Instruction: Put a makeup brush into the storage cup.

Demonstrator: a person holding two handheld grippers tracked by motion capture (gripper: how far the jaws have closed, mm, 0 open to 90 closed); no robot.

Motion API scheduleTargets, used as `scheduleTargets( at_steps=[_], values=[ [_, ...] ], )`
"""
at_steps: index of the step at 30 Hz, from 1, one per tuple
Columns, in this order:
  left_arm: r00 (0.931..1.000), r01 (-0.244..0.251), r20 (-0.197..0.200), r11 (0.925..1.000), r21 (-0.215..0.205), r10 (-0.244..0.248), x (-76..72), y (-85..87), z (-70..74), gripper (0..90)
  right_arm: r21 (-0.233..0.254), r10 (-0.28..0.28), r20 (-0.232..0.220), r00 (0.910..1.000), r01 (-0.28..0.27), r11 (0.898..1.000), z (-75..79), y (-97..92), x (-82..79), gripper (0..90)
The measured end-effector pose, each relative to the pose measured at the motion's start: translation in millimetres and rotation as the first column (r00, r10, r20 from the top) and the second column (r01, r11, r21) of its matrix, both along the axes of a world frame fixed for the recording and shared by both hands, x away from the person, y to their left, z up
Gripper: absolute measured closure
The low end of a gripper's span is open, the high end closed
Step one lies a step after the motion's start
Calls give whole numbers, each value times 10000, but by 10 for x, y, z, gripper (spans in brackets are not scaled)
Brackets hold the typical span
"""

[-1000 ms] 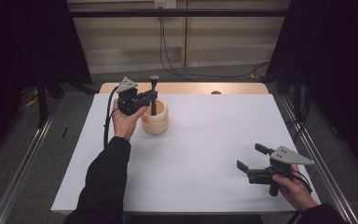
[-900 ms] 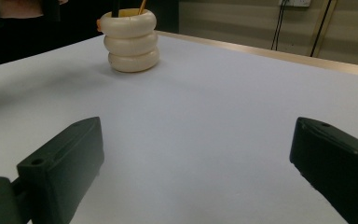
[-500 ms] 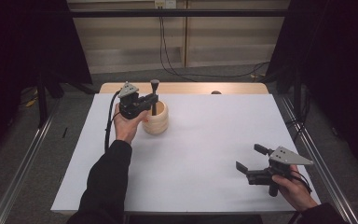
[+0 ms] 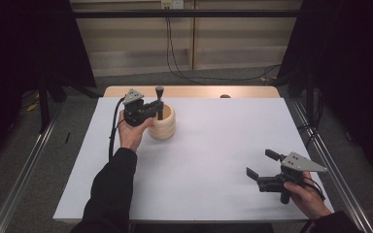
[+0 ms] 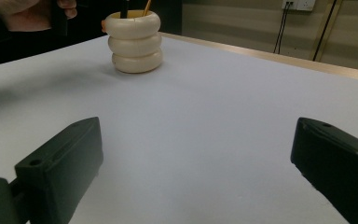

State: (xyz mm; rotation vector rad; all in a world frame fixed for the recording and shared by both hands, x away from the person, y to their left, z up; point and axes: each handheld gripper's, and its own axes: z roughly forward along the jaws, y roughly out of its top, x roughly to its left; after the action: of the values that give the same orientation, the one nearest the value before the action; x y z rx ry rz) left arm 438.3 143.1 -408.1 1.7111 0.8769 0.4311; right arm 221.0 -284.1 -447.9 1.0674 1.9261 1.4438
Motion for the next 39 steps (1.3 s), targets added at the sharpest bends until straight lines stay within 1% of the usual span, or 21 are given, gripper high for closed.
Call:
scheduleTargets(
  at_steps=[1, 2, 4, 5, 7, 9, 10, 11, 14, 15, 17, 18, 20, 22, 23, 25, 29, 30, 33, 37, 39],
  values=[
    [10000, -67, 8, 10000, 42, 67, -2, 0, 4, 769, -37, 16, 9, 10000, -16, 10000, -1, -3, 2, 17],
    [9999, -118, 42, 9999, -33, 119, 4, -6, -2, 748, -49, 33, 34, 10000, -33, 10000, -2, -3, 6, 17],
    [9998, -160, 92, 9998, 70, 159, 8, -10, -9, 685, -3, 23, 36, 10000, -23, 10000, 1, 1, 2, 17],
    [9994, -333, 99, 9993, 148, 331, 5, -11, -11, 665, -20, 33, 67, 10000, -33, 10000, 1, 0, 2, 17],
    [9994, -330, 72, 9994, 90, 329, 10, -12, -16, 615, -10, 49, 59, 10000, -49, 10000, 3, -2, 3, 17],
    [9990, -421, 131, 9989, 184, 418, 6, -15, -9, 570, 31, -4, 48, 10000, 4, 10000, 5, -3, 3, 17],
    [9993, -337, 156, 9994, 79, 336, 7, -19, -9, 555, 41, 2, 51, 10000, -2, 10000, 6, -3, 3, 17],
    [9992, -369, 183, 9993, 86, 368, 8, -22, -8, 548, 61, -2, 47, 10000, 1, 10000, 7, -3, 2, 17],
    [9988, -455, 170, 9988, 161, 452, 10, -22, -12, 475, 65, -53, 109, 9999, 52, 10000, 9, -7, 5, 17],
    [9988, -458, 159, 9988, 174, 455, 10, -23, -12, 429, 62, -70, 153, 9999, 69, 10000, 12, -11, 5, 17],
    [9990, -423, 181, 9990, 137, 420, 9, -23, -12, 392, 68, -108, 177, 9998, 107, 9999, 12, -11, 4, 17],
    [9993, -311, 187, 9995, 85, 309, 12, -25, -13, 366, 60, -113, 182, 9998, 112, 9999, 11, -11, 5, 17],
    [9991, -349, 240, 9992, 212, 344, 8, -34, -15, 331, 53, -132, 201, 9997, 131, 9999, 11, -10, 4, 17],
    [9995, -265, 179, 9996, 94, 263, 14, -32, -20, 259, -19, -214, 272, 9994, 215, 9998, 11, -18, 7, 17],
    [9992, -346, 217, 9993, 146, 342, 12, -36, -18, 240, 11, -250, 277, 9993, 250, 9997, 12, -23, 10, 17],
    [9993, -297, 231, 9995, 50, 296, 12, -36, -12, 177, 101, -337, 275, 9991, 334, 9994, 15, -27, 6, 17],
    [9989, -317, 342, 9994, 115, 313, -4, -11, 19, 56, 85, -297, 295, 9991, 294, 9995, 12, -26, 5, 17],
    [9989, -281, 389, 9996, 46, 279, -6, -5, 23, 43, 79, -262, 323, 9991, 260, 9996, 10, -23, 9, 17],
    [9985, -456, 321, 9989, 135, 452, -29, 18, 51, 34, 82, -274, 305, 9992, 272, 9996, 9, -24, 17, 17],
    [9981, -566, 240, 9984, 82, 564, -57, 42, 86, 19, 101, -197, 325, 9993, 194, 9998, 10, -18, 28, 14],
    [9991, -385, 203, 9992, 61, 384, -77, 45, 100, 18, 73, -144, 313, 9994, 142, 9999, 10, -17, 22, 6]
  ],
)
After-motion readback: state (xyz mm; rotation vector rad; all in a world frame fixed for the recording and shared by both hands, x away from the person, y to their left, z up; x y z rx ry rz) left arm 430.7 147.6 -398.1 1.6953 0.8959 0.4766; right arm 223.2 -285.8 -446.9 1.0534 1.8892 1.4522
